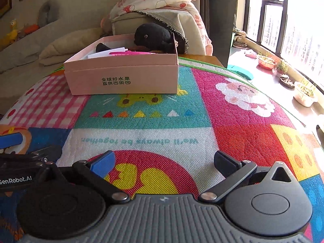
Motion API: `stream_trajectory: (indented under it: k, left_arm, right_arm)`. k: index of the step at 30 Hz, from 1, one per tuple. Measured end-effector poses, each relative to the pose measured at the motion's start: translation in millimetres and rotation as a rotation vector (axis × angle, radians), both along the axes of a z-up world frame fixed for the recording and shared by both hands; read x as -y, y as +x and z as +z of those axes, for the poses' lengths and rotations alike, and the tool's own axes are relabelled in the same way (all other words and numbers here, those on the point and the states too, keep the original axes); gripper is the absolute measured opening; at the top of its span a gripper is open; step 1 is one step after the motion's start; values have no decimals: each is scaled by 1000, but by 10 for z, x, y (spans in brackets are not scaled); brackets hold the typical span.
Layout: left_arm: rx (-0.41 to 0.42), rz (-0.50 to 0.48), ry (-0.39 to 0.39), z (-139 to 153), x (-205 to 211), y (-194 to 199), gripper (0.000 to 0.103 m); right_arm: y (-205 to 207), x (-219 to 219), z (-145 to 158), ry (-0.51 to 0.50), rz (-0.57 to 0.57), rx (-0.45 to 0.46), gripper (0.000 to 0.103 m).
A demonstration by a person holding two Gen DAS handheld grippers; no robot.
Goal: Organize objects
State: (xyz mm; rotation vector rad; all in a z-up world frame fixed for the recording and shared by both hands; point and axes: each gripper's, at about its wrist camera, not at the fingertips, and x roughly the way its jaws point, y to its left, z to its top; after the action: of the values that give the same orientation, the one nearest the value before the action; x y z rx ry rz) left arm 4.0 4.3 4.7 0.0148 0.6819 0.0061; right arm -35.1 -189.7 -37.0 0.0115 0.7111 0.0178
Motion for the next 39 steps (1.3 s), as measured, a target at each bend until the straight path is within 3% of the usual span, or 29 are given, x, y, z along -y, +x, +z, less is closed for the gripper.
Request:
stream_trajectory:
  k: [39]
  left_arm:
    - [-2, 27, -2, -8, 30, 29, 102]
  right_arm:
    - [24, -12, -16, -15, 19, 22, 103]
